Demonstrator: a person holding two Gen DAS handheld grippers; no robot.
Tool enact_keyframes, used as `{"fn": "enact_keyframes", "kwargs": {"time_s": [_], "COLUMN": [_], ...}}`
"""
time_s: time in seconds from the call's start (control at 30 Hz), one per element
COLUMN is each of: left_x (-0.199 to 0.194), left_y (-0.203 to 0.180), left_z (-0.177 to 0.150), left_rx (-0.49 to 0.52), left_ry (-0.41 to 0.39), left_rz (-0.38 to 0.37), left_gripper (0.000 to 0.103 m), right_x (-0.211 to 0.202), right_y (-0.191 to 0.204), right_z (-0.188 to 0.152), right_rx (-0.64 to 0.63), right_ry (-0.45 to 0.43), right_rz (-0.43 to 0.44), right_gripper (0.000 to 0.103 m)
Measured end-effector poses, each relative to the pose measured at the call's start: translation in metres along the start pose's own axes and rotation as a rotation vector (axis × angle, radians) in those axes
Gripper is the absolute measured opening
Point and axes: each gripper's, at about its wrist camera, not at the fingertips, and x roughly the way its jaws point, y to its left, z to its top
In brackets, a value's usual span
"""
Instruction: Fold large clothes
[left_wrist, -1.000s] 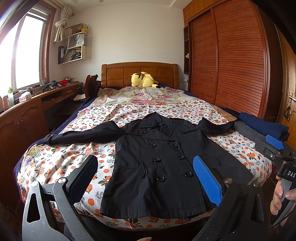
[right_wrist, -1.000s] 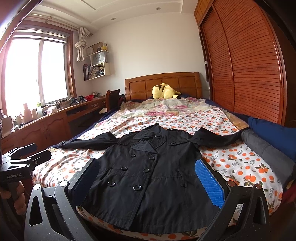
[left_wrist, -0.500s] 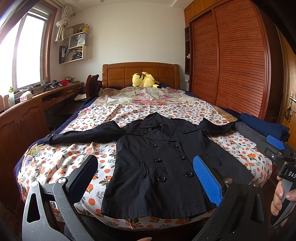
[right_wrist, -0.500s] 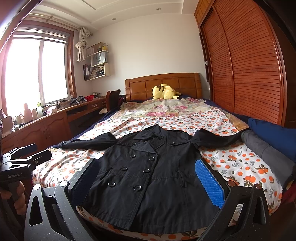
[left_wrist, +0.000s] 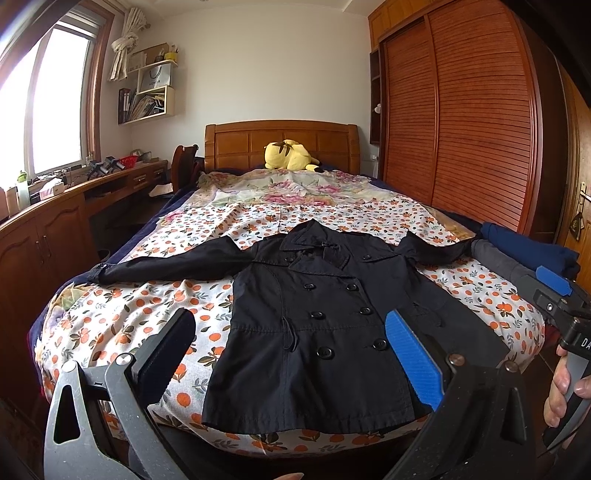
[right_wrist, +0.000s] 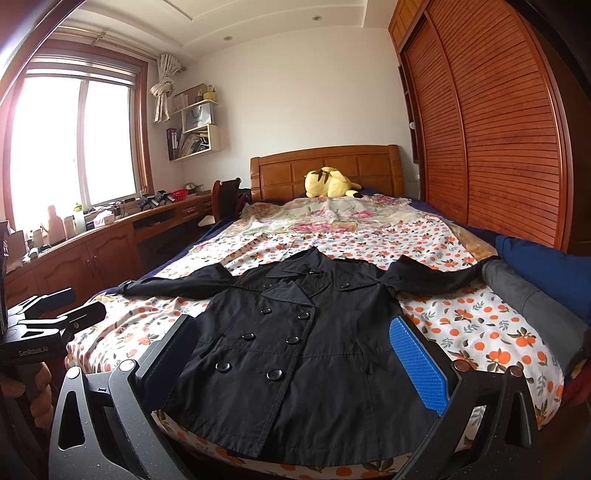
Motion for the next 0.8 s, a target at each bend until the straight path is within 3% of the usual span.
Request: {"fn": "enact_keyframes", "kwargs": {"time_s": [0.33, 0.8], "left_x": [0.002, 0.041], "left_y": [0.0, 0.025], "left_z": [-0.001, -0.025], "left_rx": [0.0, -0.049], "left_ry": [-0.002, 0.08], "left_rz": [0.007, 0.033], "left_gripper": [0.103, 0.103], "right_x": [0.0, 0.032], "right_y": [-0.001, 0.002], "right_z": [-0.001, -0.003], "right_rx": [0.0, -0.027], "right_ry": [-0.002, 0.043], "right_rz": [0.001, 0.041], "right_gripper": [0.103, 0.103]}}
